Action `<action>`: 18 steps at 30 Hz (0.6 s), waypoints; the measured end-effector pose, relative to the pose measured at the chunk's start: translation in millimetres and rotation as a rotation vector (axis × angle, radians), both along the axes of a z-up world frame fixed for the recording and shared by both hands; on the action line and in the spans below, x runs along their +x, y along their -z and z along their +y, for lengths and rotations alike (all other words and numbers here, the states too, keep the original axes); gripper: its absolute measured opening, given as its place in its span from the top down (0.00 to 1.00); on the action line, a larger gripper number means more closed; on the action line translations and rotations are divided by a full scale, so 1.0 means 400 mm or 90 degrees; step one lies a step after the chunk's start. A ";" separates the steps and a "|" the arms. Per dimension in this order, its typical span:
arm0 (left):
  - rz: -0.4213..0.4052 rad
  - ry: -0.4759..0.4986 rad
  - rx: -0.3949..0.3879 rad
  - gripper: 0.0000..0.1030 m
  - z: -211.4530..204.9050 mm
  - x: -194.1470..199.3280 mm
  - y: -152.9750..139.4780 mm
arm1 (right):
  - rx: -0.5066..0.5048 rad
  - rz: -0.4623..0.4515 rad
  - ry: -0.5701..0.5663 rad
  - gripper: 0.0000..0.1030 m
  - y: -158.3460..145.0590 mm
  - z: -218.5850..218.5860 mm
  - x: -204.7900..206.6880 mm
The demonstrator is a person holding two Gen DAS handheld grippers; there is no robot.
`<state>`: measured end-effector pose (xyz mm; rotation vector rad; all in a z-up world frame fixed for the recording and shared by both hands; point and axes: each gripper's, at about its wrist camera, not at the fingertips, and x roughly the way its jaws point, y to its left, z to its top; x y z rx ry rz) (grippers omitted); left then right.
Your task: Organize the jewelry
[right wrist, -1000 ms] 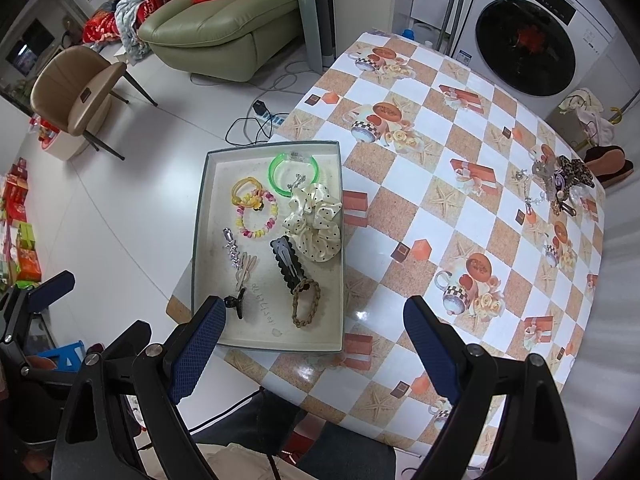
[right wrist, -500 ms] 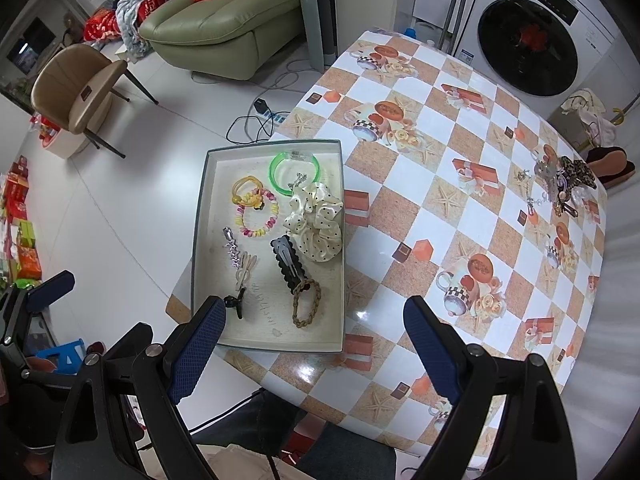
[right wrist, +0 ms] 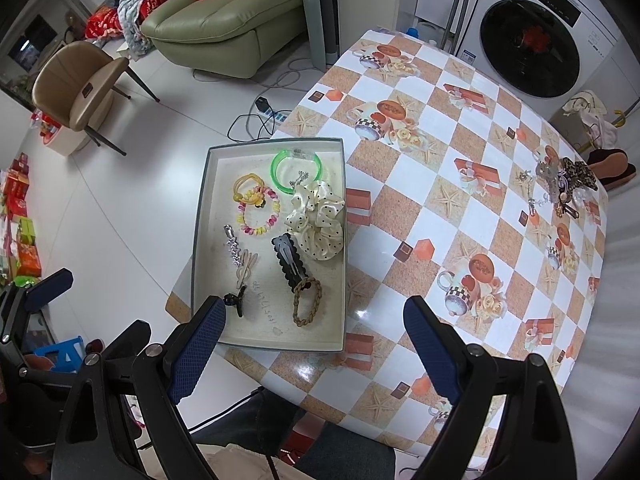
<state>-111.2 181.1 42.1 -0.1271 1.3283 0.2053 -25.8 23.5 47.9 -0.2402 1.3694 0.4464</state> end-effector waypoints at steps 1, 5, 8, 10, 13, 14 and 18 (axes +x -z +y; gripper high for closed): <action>0.000 -0.001 0.000 0.00 -0.001 0.002 0.000 | 0.000 -0.001 0.000 0.11 0.000 0.000 0.000; -0.001 -0.002 0.000 0.00 0.000 0.002 -0.001 | 0.000 0.000 0.000 0.11 0.002 -0.001 -0.003; -0.003 -0.002 0.001 0.00 0.003 0.003 -0.006 | 0.001 0.000 -0.001 0.11 0.000 -0.001 -0.004; -0.002 -0.002 0.001 0.00 0.003 0.003 -0.007 | 0.000 -0.001 -0.001 0.11 0.001 -0.001 -0.007; -0.002 -0.002 0.001 0.00 0.002 0.003 -0.007 | 0.001 0.000 0.000 0.11 0.001 -0.001 -0.008; -0.003 -0.002 0.001 0.00 0.002 0.003 -0.006 | 0.000 0.000 0.000 0.11 -0.002 0.000 -0.004; -0.004 -0.003 0.003 0.00 0.005 -0.001 -0.011 | 0.000 0.000 0.000 0.11 -0.002 0.000 -0.004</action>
